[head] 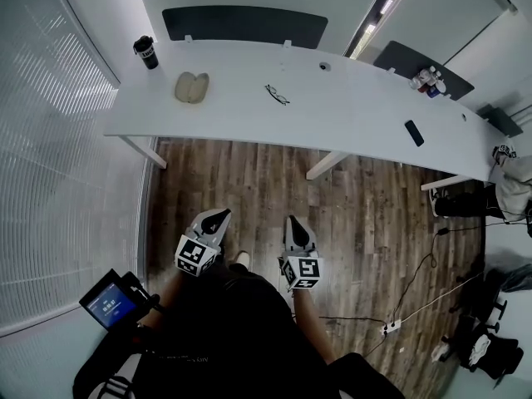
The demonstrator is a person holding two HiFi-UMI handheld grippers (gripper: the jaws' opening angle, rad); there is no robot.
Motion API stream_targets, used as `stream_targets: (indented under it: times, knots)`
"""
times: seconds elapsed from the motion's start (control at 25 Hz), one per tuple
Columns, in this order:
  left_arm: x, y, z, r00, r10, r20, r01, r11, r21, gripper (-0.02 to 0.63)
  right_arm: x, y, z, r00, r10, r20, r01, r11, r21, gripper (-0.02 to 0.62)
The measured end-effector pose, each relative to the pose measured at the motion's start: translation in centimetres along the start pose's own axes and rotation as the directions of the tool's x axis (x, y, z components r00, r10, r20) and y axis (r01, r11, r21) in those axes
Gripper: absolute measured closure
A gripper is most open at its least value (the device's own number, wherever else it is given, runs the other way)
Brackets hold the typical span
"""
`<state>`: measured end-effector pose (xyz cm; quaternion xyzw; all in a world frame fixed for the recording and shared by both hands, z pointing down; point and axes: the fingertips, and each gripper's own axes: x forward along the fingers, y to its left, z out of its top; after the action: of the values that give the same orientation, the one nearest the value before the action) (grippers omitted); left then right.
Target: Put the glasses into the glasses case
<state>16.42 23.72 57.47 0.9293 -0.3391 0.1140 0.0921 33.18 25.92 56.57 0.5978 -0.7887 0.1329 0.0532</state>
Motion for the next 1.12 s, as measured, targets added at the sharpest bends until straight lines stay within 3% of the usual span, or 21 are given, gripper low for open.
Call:
stream_targets:
  times: [0.48, 1.12]
  knots:
    - [1.9, 4.7, 0.5, 1.0, -0.01, 0.002, 0.01, 0.999, -0.035, 0.601, 5.4, 1.5, 1.8, 1.0, 0.02, -0.021, -0.021, 0.999, -0.035, 0.586]
    - [2.4, 16.7, 0.8, 1.0, -0.006, 0.008, 0.007, 0.996, -0.088, 0.601, 16.2, 7.6, 4.4, 0.996, 0.031, -0.083, -0.037, 0.997, -0.073, 0.586]
